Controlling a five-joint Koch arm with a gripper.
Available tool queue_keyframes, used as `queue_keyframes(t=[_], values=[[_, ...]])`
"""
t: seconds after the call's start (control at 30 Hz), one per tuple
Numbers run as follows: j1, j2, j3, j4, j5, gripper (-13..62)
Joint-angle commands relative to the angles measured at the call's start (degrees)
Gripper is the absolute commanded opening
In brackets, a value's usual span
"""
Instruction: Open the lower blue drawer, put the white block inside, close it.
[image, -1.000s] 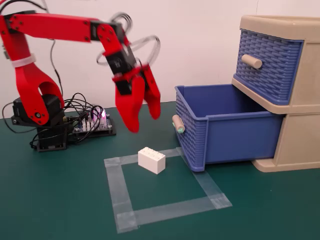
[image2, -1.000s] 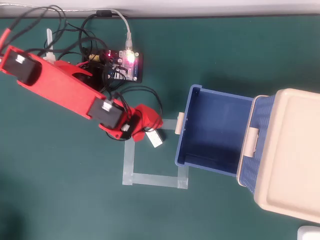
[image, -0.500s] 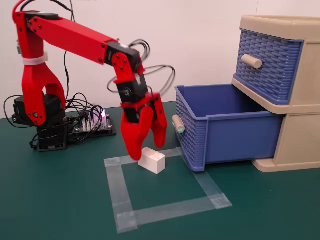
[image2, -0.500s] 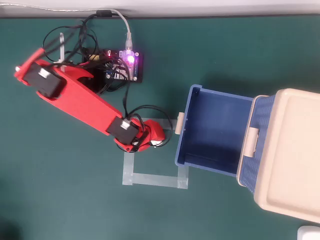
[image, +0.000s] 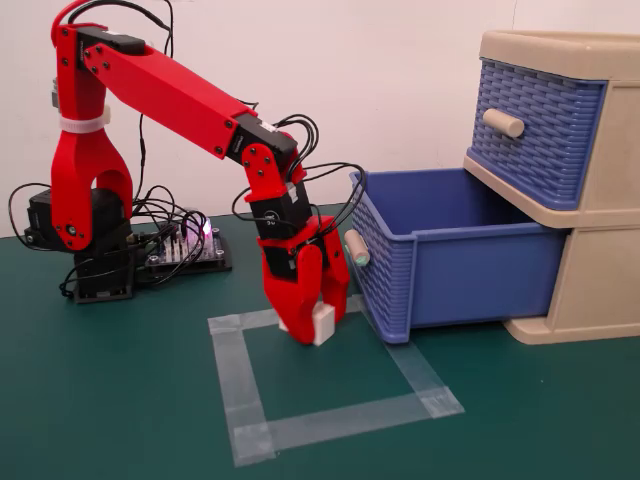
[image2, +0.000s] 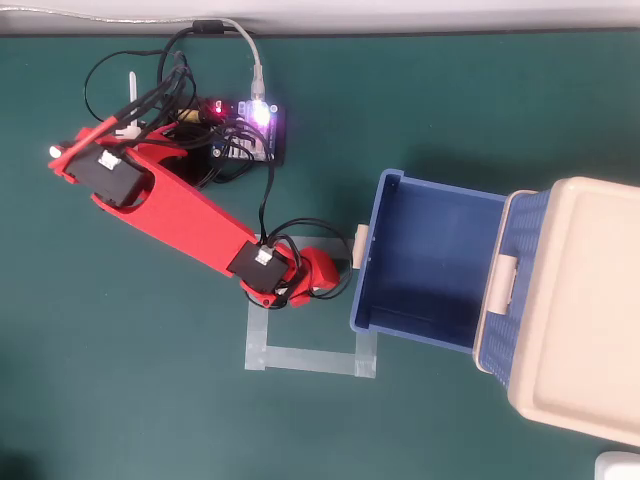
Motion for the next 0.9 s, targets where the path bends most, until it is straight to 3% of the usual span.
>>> queue_keyframes(t=[0.0,0.2,0.37,0.5,0.7,0.87], values=[[0.0,1.93,-0.09,1.76,0.97,-8.0],[2.29,9.14,2.2,5.63,0.97,-8.1],[5.98,26.89,1.76,11.07,1.49,-8.1],[6.06,34.63,-3.08,10.02,13.62,-8.1],[-8.79,22.32,-20.83,7.03,39.73,-8.1],[-12.48,9.58,-30.94,6.24,46.67,-8.1]])
